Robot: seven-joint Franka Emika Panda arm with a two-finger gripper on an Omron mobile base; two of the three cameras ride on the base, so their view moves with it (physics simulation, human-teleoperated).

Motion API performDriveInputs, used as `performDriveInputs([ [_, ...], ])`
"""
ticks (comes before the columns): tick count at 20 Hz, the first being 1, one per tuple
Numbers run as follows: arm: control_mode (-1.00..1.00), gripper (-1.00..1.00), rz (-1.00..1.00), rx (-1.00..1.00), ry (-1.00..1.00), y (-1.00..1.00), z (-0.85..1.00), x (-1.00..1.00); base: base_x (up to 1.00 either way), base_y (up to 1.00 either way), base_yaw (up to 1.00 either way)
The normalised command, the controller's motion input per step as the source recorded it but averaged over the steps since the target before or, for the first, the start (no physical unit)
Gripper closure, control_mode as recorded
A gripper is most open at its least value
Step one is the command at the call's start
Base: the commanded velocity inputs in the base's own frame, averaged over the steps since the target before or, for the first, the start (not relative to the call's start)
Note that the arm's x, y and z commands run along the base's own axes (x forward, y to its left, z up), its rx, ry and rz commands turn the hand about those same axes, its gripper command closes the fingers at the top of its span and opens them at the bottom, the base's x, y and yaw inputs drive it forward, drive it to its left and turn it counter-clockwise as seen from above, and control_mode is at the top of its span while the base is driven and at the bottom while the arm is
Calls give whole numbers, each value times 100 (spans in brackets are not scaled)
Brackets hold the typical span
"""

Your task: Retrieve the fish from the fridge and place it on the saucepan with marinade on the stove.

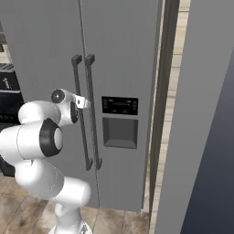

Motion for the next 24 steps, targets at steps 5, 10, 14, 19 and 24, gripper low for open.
performDriveInputs([
  [5, -100, 100, 0, 16, -13, 100, 0, -65, 0, 0, 0],
  [10, -100, 100, 0, 16, -12, 100, -8, -61, 0, 0, 0],
  [14, -100, 100, 0, 14, -8, 100, -10, -49, 0, 0, 0],
  [19, -100, 100, -1, 10, -5, 100, -6, -34, 0, 0, 0],
  [24, -100, 100, -5, 7, 0, 100, 0, -42, 0, 0, 0],
])
